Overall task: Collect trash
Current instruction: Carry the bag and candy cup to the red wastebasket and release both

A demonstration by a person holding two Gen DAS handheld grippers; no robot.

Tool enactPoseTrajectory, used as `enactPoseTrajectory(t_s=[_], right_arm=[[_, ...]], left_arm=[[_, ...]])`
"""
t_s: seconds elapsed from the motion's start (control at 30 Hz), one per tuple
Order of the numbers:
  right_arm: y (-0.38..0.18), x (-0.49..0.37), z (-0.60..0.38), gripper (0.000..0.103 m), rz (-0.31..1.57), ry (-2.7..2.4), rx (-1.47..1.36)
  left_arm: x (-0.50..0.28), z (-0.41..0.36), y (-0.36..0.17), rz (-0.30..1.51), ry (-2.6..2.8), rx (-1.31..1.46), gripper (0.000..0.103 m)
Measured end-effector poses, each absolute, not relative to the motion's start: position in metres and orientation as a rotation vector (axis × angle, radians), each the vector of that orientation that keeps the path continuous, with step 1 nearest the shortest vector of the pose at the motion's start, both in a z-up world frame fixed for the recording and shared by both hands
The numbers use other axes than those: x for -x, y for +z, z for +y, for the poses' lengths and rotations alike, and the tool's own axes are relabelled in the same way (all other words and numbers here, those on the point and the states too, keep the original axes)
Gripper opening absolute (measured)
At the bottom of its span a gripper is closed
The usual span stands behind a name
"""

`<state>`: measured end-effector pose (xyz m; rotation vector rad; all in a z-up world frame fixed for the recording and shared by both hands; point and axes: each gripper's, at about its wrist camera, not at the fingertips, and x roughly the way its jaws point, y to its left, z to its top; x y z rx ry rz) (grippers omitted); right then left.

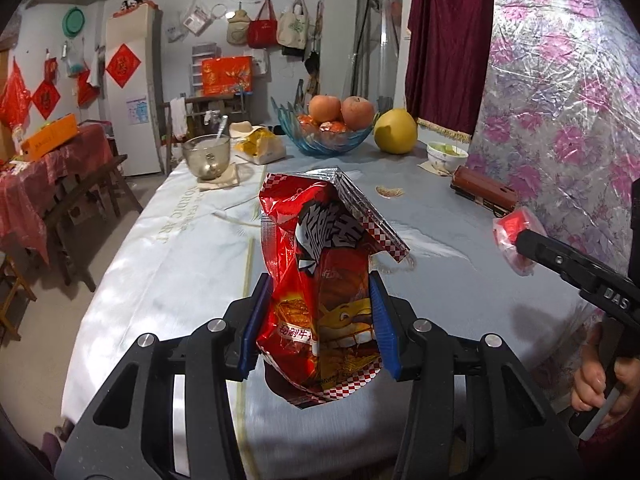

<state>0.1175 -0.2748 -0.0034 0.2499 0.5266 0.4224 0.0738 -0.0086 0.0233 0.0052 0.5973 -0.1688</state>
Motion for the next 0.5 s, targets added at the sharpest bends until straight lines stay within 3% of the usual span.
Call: enactPoseTrajectory(t_s=[0.5], right_arm=[[0.022, -0.026, -0.234, 0.050, 0.466, 0.566, -0.143]], left_arm=[[0.032, 0.020, 0.025, 0.533, -0.036, -0.013, 0.048]])
